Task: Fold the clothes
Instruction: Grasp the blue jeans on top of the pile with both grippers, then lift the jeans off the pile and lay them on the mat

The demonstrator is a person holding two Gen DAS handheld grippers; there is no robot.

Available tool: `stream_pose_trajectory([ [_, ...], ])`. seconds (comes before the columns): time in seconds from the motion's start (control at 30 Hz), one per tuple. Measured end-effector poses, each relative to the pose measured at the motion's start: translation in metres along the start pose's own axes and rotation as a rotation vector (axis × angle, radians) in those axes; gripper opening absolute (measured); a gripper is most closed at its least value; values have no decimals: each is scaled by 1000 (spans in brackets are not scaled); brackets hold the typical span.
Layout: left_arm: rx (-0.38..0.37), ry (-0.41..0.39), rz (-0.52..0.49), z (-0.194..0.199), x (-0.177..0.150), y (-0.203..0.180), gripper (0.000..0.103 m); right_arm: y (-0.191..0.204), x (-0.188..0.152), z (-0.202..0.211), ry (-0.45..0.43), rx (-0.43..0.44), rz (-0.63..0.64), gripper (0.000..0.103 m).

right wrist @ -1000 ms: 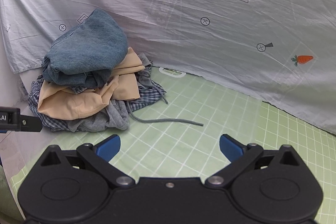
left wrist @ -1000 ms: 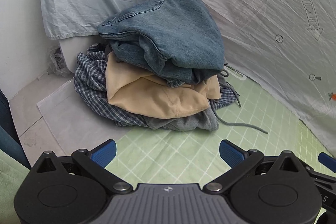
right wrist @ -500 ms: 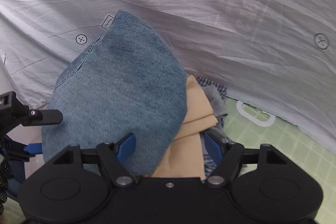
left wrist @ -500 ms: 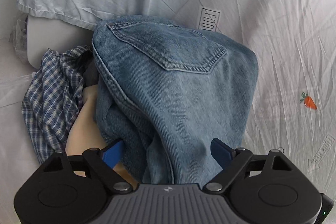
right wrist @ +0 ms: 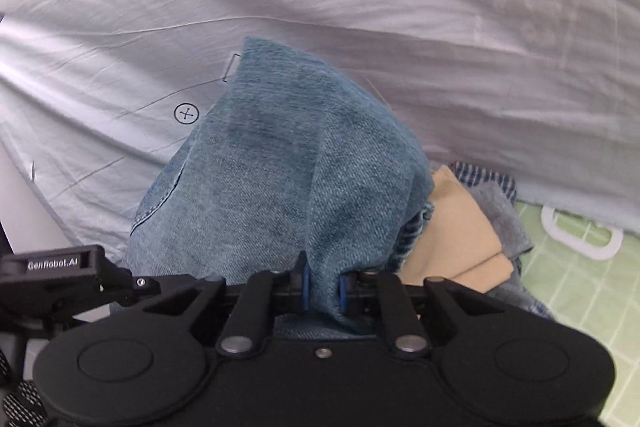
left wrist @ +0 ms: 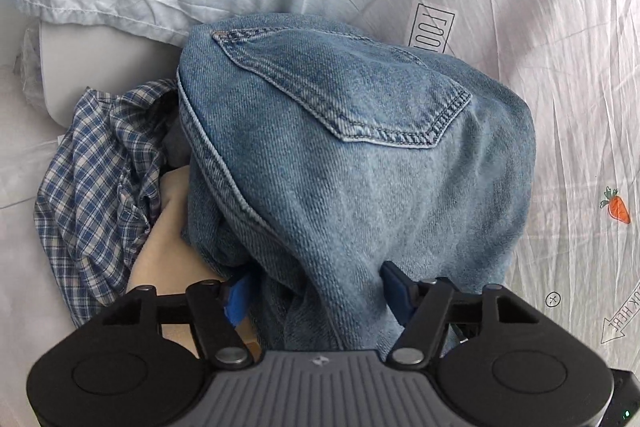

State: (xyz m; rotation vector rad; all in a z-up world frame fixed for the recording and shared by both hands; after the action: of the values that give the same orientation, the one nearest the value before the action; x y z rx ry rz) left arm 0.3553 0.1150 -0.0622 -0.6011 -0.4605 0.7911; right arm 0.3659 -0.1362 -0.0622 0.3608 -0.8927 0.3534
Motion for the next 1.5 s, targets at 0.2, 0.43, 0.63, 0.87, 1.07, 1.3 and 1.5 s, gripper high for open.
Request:
stream_pose_trajectory([
  [0.2, -37, -44, -103, 45, -28, -17, 35, 26, -4, 71, -127, -77, 42, 11],
  [0.43, -160, 72, -269, 92, -113, -30, 32, 40, -39, 193, -244, -282, 55, 10],
  [0.63, -254, 338, -432, 94, -231, -36, 40, 37, -119, 322, -229, -612, -9, 10],
  [0.87, -22, 466, -579, 59, -337, 1, 41, -21, -275, 398, 232, -1043, -270, 15],
  [1.07, 58, 405, -468, 70, -345, 37, 44, -27, -350, 461, 241, -1032, -469, 28],
  [1.3, 124, 299, -398, 66, -345, 42, 47, -44, -375, 480, 221, -929, -500, 38],
  [1.5, 137, 252, -331, 58, -348, 43, 55, -91, -373, 477, 165, -843, -579, 48],
])
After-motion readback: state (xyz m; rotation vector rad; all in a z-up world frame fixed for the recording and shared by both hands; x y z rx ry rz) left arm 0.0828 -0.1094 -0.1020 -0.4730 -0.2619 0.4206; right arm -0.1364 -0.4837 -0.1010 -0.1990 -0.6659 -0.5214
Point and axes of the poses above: each gripper's, at about its wrist camera, not at the fingertips, and z roughly against the way its jaws point, y to its left, x to its top, the point moved 2 cm from there along -z, roughly the way its jaws point, and after that the axes turned 15 degrees about z, right-handed, at the moved point
